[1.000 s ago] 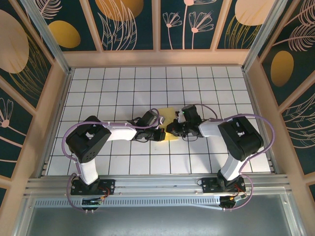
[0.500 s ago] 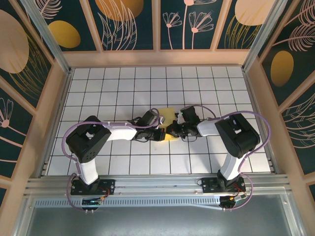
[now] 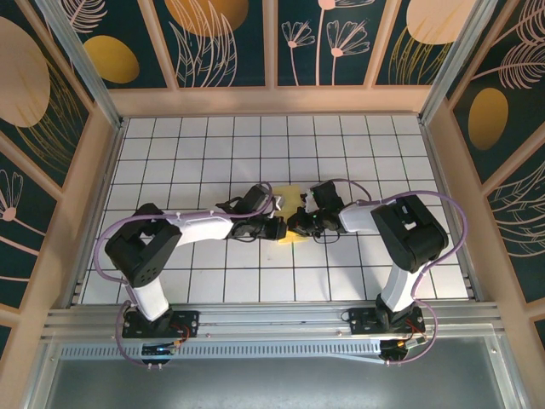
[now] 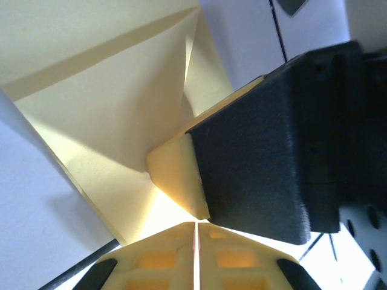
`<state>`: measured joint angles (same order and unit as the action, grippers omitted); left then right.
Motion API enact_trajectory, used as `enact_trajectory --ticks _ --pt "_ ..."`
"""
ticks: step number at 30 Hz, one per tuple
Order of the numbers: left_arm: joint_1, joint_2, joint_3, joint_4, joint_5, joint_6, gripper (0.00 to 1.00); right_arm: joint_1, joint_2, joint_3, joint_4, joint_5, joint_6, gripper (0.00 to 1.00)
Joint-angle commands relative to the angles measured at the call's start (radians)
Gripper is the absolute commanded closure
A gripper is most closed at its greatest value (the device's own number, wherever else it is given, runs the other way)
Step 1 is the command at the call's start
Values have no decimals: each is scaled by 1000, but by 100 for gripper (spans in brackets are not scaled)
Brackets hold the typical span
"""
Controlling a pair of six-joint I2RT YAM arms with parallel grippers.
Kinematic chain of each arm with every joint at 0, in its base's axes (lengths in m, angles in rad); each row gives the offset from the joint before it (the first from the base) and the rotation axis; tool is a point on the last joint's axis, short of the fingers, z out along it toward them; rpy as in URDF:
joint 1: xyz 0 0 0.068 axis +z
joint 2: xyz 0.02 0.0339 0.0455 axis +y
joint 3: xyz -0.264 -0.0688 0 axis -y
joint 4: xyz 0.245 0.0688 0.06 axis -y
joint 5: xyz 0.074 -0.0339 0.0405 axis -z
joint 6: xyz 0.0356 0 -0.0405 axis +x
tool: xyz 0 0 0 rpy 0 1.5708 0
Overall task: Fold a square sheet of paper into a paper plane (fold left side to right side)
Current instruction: Fold the triangle a second time at the center of the table.
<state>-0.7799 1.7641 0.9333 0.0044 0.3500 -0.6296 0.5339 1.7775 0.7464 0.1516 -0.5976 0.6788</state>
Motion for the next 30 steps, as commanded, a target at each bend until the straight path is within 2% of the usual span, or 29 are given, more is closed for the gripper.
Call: enact_trajectory --ticks 1,5,10,30 --pt "18 -27 -25 67 77 -42 90 8 53 -13 -116 91 -33 100" --pt "17 -2 -33 92 135 -51 90 8 59 -10 -115 91 -34 100" --pt "17 22 -39 91 143 -46 90 8 62 -9 -113 90 -33 100" --pt "18 45 -99 95 63 -63 95 8 68 -10 -112 88 -35 100"
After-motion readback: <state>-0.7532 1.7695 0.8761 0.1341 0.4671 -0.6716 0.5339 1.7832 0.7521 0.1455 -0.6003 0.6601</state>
